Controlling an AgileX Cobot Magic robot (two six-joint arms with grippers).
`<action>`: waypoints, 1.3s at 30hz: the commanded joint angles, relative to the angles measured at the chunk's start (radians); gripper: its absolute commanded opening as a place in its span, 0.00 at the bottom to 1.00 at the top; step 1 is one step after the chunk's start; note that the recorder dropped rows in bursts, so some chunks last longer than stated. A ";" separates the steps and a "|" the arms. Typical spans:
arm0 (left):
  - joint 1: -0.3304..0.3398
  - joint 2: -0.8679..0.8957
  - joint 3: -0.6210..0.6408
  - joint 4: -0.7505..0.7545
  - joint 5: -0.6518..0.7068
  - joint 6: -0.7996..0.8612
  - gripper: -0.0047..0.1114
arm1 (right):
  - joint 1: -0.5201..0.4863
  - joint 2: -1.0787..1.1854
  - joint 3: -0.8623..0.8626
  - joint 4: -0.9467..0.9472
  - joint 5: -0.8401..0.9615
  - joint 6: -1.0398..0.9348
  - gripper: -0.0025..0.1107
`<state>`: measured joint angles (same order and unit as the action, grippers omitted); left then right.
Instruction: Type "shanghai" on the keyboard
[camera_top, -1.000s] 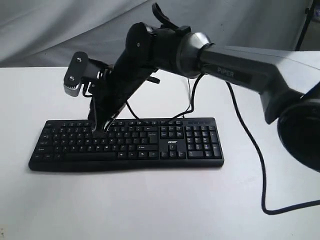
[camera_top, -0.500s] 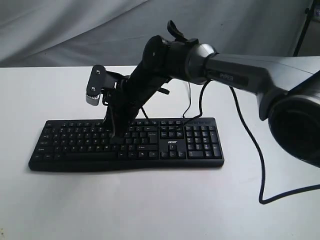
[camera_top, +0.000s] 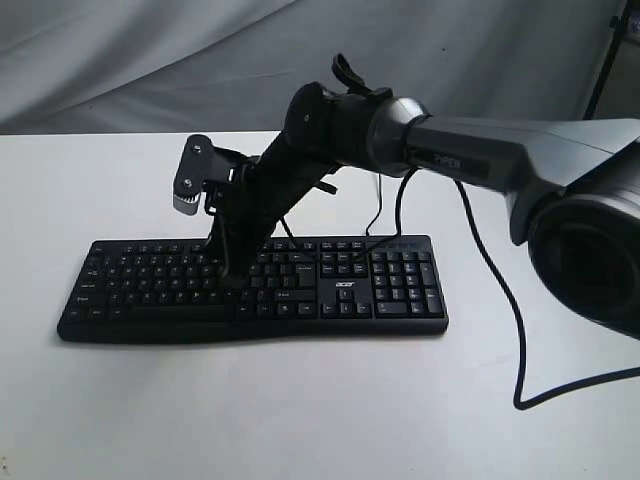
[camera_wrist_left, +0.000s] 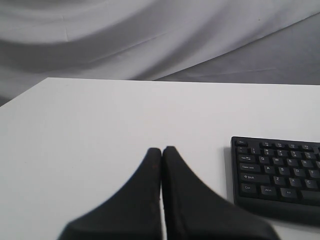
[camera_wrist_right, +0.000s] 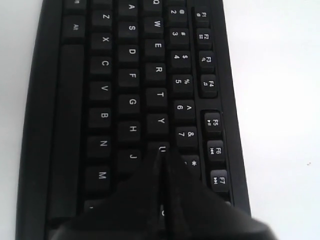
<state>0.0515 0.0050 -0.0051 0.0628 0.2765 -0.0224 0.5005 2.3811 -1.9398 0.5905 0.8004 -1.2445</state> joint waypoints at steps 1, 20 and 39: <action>0.002 -0.005 0.005 -0.001 -0.011 -0.002 0.05 | -0.004 0.001 0.001 0.014 -0.010 -0.011 0.02; 0.002 -0.005 0.005 -0.001 -0.011 -0.002 0.05 | -0.004 0.026 0.001 0.016 -0.041 -0.011 0.02; 0.002 -0.005 0.005 -0.001 -0.011 -0.002 0.05 | -0.004 0.037 0.001 0.007 -0.056 -0.011 0.02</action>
<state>0.0515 0.0050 -0.0051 0.0628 0.2765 -0.0224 0.5005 2.4193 -1.9398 0.5961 0.7505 -1.2515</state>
